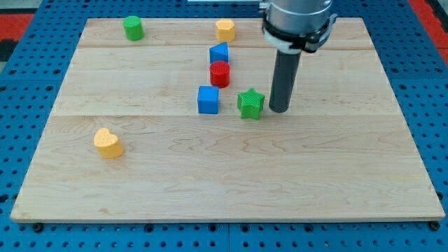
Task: Push the green star at the bottom of the blue cube
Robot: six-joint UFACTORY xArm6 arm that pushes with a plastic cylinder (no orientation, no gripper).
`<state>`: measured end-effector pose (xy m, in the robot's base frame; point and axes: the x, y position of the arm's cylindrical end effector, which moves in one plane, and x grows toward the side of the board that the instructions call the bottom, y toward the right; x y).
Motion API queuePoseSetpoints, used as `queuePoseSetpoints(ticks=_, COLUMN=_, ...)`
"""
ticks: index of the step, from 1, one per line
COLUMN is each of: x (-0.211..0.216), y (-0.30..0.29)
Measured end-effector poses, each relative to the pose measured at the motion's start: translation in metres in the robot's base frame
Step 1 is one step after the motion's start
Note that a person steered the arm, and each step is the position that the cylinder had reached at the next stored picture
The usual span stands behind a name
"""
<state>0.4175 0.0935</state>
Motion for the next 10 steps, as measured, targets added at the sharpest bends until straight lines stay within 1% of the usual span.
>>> queuePoseSetpoints(ticks=1, x=-0.014, y=-0.024)
queuePoseSetpoints(ticks=2, x=0.018, y=-0.051)
queuePoseSetpoints(ticks=3, x=0.048, y=-0.065)
queuePoseSetpoints(ticks=4, x=0.051, y=-0.065)
queuePoseSetpoints(ticks=5, x=0.053, y=-0.08)
queuePoseSetpoints(ticks=6, x=0.053, y=-0.115)
queuePoseSetpoints(ticks=7, x=0.053, y=-0.128)
queuePoseSetpoints(ticks=8, x=0.077, y=-0.086)
queuePoseSetpoints(ticks=9, x=0.127, y=-0.098)
queuePoseSetpoints(ticks=10, x=0.152, y=-0.192)
